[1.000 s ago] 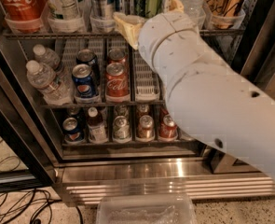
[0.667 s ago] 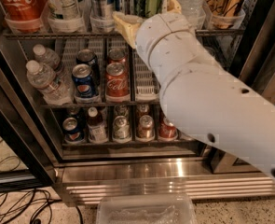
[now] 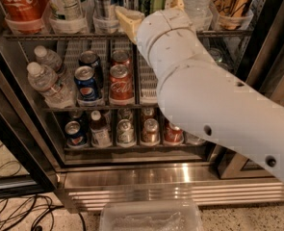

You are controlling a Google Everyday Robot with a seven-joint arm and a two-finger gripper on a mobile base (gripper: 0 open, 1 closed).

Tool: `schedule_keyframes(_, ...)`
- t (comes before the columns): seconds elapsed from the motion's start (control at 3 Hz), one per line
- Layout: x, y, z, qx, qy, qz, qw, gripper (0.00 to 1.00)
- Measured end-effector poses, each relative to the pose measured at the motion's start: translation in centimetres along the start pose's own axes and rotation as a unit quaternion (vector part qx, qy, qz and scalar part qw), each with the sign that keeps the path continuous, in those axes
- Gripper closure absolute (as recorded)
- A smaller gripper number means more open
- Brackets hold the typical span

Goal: Pick green can from top shelf of fridge

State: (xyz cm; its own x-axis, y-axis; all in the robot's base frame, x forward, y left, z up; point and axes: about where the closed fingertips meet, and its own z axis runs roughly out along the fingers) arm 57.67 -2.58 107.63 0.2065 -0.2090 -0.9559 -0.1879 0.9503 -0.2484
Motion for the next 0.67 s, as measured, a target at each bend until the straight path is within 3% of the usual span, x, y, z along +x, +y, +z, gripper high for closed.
schedule_keyframes(0.67,0.08,-1.24,0.6,0.027,0.001,-0.002,0.9996,0.28)
